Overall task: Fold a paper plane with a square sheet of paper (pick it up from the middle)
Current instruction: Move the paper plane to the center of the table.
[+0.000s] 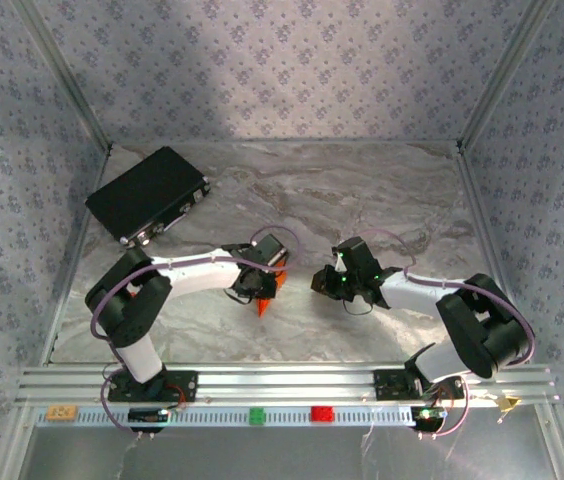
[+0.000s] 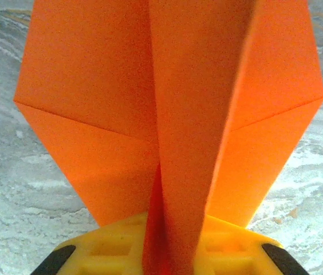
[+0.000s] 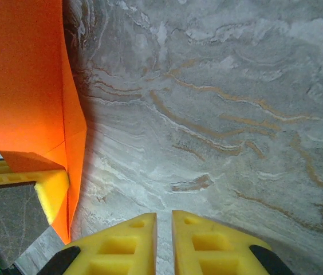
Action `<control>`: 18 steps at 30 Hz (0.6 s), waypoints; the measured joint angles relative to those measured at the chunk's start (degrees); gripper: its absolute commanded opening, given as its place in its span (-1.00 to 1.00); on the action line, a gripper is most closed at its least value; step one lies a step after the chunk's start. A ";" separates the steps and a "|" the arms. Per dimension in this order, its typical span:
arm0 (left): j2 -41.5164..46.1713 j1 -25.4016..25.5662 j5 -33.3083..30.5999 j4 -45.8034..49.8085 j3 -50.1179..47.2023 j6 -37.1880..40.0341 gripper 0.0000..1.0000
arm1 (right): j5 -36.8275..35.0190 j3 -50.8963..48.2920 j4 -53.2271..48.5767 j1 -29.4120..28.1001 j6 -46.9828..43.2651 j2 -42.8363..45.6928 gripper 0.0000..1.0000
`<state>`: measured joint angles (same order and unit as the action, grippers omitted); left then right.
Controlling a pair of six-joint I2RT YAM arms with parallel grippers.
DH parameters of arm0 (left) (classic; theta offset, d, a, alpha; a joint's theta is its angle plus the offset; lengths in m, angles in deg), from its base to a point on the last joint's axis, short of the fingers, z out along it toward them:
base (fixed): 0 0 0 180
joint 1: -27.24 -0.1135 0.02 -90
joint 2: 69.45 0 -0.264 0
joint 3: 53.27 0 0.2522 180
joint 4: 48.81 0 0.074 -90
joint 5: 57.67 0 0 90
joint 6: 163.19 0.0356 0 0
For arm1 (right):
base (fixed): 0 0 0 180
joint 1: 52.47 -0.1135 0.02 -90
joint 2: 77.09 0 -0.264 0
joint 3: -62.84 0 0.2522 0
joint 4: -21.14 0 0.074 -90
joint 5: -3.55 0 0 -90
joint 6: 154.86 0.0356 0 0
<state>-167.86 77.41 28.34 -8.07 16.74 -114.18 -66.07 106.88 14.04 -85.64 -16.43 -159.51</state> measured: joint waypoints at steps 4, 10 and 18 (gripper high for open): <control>-0.55 0.66 -0.81 0.07 0.57 -0.26 -0.58 | 0.02 0.00 0.00 0.00 -0.02 -0.15 -0.68; -1.66 1.84 -1.88 0.07 1.79 -1.64 -0.45 | 0.22 0.04 0.00 0.00 -0.02 -0.15 -0.68; -2.64 3.13 -2.91 0.04 3.10 -4.70 -0.25 | 0.39 0.07 -0.02 0.04 -0.04 -0.13 -0.67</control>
<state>-170.51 80.53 25.44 -8.02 19.84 -118.88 -65.68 106.95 14.02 -85.60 -16.48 -159.64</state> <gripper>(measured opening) 0.366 0.165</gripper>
